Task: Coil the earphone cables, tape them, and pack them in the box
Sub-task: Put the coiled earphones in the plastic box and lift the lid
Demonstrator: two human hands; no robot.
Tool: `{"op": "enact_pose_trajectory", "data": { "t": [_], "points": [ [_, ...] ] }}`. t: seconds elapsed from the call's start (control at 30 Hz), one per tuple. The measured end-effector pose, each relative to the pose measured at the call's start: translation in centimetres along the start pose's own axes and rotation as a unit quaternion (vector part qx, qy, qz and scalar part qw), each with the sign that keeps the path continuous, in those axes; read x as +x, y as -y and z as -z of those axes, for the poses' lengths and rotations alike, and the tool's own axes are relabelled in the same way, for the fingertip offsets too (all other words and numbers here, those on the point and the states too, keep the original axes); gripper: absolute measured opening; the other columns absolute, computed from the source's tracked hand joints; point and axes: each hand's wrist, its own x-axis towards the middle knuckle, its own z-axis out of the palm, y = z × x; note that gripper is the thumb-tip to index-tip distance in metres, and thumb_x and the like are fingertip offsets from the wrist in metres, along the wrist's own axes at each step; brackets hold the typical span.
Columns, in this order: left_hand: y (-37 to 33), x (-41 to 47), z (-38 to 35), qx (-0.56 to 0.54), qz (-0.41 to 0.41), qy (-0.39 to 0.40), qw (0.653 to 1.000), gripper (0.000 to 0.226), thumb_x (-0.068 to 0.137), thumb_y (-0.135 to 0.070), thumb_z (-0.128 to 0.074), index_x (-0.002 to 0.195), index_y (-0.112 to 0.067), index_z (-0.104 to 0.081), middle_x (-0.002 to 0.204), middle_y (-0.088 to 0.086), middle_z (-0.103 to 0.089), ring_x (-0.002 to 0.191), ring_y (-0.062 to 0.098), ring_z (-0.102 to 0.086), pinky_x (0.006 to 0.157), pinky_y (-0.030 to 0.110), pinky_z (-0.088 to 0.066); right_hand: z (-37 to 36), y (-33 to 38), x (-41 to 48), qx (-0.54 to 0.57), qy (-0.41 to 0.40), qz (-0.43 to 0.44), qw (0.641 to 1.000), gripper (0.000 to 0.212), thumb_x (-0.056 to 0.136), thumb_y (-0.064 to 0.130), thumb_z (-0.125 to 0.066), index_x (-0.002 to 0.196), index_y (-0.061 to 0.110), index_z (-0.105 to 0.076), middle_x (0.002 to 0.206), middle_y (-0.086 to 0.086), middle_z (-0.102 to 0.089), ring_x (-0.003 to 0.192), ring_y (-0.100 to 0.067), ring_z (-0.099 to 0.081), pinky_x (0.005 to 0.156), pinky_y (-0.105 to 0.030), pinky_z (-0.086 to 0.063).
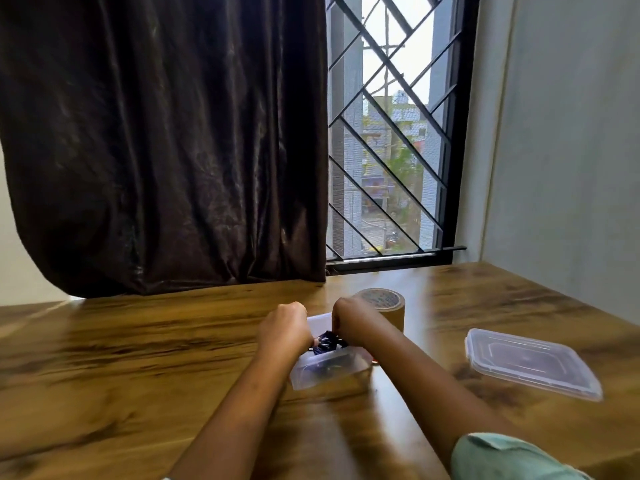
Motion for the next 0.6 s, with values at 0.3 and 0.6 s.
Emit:
{"op": "enact_pose_trajectory", "data": {
  "t": [0.3,0.6],
  "points": [
    [-3.8,-2.0,1.4,-0.022,-0.086,-0.1,0.991,0.016,0.083,-0.029,-0.069,0.097,-0.023,-0.068,0.1,0.001,-0.069,0.091,0.022,-0.063,0.068,0.027,-0.048,2.4,-3.8,-2.0,0.221,-0.091,-0.045,0.97,0.013,0.082,0.012,-0.065,0.077,0.022,-0.072,0.087,0.002,-0.071,0.082,-0.013,-0.064,0.079,-0.029,-0.053],
    [-12.7,-4.8,-2.4,-0.258,-0.161,0.081,0.949,0.016,0.086,-0.014,-0.062,0.099,-0.017,-0.07,0.099,0.007,-0.07,0.07,0.013,-0.058,0.062,0.022,-0.049,2.2,-17.9,-10.2,0.141,-0.146,-0.33,0.922,0.016,0.086,0.019,-0.052,0.098,0.02,-0.063,0.105,-0.008,-0.067,0.097,-0.028,-0.06,0.078,-0.032,-0.047]
  ]
}}
